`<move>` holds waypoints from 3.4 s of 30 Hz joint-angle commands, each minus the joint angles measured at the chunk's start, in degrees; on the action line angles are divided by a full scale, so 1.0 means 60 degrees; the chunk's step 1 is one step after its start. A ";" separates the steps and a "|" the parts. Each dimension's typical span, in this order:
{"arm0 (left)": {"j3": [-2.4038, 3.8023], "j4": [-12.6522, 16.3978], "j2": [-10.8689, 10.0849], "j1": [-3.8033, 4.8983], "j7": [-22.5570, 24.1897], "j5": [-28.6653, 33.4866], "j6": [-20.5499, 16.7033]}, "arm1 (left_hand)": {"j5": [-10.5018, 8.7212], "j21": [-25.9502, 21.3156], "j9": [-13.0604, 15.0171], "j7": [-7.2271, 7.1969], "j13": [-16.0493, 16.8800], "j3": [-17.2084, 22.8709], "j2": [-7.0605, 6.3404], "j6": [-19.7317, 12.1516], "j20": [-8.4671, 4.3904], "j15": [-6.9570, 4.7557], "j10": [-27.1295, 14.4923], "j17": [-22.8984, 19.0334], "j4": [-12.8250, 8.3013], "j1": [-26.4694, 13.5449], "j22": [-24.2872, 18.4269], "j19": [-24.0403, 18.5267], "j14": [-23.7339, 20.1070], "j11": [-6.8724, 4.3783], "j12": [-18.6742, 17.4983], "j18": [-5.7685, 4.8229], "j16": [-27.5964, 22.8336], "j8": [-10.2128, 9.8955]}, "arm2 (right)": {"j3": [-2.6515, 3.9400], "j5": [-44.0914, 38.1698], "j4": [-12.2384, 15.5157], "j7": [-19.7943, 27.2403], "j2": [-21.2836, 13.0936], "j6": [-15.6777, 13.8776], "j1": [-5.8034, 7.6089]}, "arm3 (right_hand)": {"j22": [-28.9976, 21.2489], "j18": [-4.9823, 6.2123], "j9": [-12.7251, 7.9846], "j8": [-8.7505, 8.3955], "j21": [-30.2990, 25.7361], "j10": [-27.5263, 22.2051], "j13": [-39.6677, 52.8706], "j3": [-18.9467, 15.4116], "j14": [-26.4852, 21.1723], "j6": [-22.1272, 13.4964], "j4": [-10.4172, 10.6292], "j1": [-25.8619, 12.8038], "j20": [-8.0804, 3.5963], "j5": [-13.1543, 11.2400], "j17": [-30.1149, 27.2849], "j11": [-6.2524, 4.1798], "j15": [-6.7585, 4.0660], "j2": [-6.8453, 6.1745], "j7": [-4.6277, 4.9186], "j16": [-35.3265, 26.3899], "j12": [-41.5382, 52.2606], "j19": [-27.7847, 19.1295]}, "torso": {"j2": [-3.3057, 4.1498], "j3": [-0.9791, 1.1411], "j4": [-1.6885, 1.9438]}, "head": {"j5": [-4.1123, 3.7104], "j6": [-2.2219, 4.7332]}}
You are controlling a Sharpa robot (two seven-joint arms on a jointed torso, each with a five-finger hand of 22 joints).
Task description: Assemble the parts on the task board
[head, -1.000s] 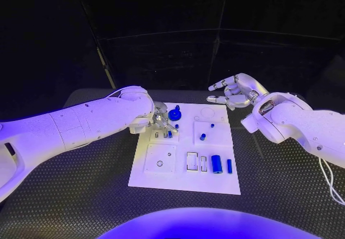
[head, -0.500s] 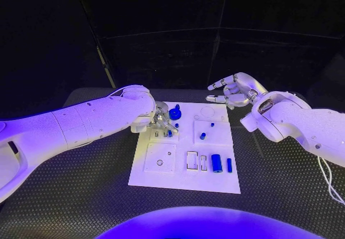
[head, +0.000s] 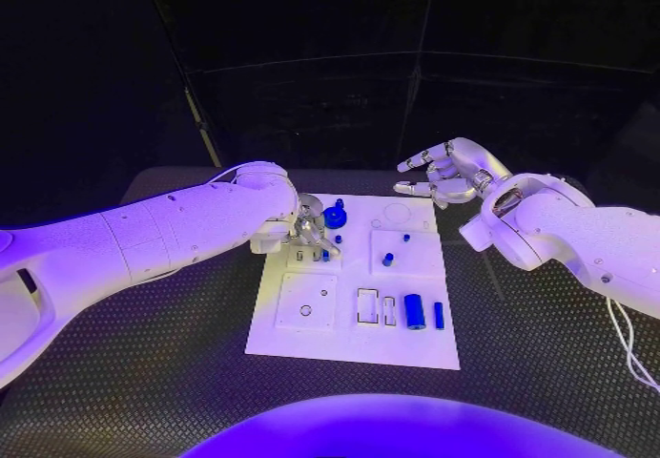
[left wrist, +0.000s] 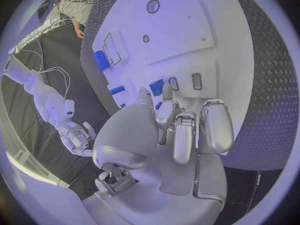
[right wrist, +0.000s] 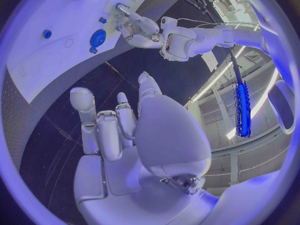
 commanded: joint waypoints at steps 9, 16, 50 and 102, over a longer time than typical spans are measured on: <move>0.0003 -0.0016 0.0039 0.0016 -0.0053 0.0149 0.0082 | 0.0017 0.0050 0.0165 -0.0074 -0.0041 0.0832 0.0421 -0.0230 -0.0025 -0.0046 -0.0115 0.2514 -0.0564 0.1132 0.0030 -0.0138 0.1009 -0.0037 -0.0100 -0.0111 0.0029 0.0085 | 0.0008 -0.0122 -0.0009 -0.0009 0.0021 0.0081 0.0019 | -0.0017 0.0173 0.0007 0.0051 -0.0055 -0.0019 -0.0003 -0.0051 0.0494 0.0046 -0.0017 0.0026 -0.0019 0.0058 0.0331 -0.0022 -0.0077 0.0133 -0.0003 -0.0068 -0.0051 -0.0050 | 0.0006 -0.0001 -0.0003 | -0.0009 -0.0015; 0.0003 -0.0015 0.0025 0.0014 -0.0023 0.0405 -0.0165 | 0.0027 0.0055 0.0213 -0.0084 -0.0190 0.2084 0.0654 -0.0474 -0.0082 -0.0088 -0.0256 0.2514 -0.1202 0.2140 0.0068 -0.0158 0.1009 -0.0071 -0.0311 -0.0115 0.0029 -0.0004 | 0.0008 -0.0135 -0.0039 -0.0016 0.0026 0.0103 0.0019 | -0.0034 0.0174 0.0006 0.0065 -0.0074 -0.0019 -0.0008 -0.0056 0.0496 0.0053 -0.0047 0.0085 -0.0027 0.0138 0.0327 -0.0030 -0.0085 0.0174 -0.0009 -0.0077 -0.0050 -0.0047 | 0.0005 -0.0003 0.0006 | -0.0001 -0.0033; -0.0002 0.1413 -0.1508 -0.0262 0.0142 0.1041 -0.2521 | 0.0007 0.0261 0.0901 -0.0072 -0.0194 0.7656 -0.1749 -0.0511 -0.0047 -0.0064 0.0029 0.2514 -0.1497 0.0285 0.0601 0.0050 0.1009 -0.0062 -0.0335 -0.0191 0.0029 0.0428 | 0.0006 -0.0140 -0.0087 0.0090 0.0028 0.0156 0.0017 | -0.0085 0.0181 0.0006 0.0077 -0.0107 -0.0022 -0.0013 -0.0083 0.0496 0.0060 -0.0034 0.0069 -0.0032 0.0206 0.0321 -0.0031 -0.0088 0.0204 -0.0011 -0.0086 -0.0050 -0.0068 | 0.0009 -0.0007 -0.0002 | 0.0106 -0.0093; 0.0002 0.1531 -0.1320 -0.0595 -0.0024 -0.0130 -0.2088 | 0.0032 0.0241 0.1146 -0.0064 -0.0335 0.8706 -0.2087 -0.0553 -0.0047 -0.0062 0.0025 0.2514 -0.1944 -0.0082 0.0621 0.0049 0.1009 -0.0062 -0.0448 -0.0187 0.0029 0.0661 | 0.0004 -0.0234 -0.0161 0.0144 0.0123 0.0192 0.0013 | -0.0098 0.0182 0.0007 0.0088 -0.0119 -0.0023 -0.0017 -0.0111 0.0497 0.0068 -0.0011 0.0037 -0.0034 0.0218 0.0324 -0.0033 -0.0089 0.0227 -0.0013 -0.0088 -0.0048 -0.0069 | 0.0016 -0.0006 -0.0010 | 0.0113 -0.0183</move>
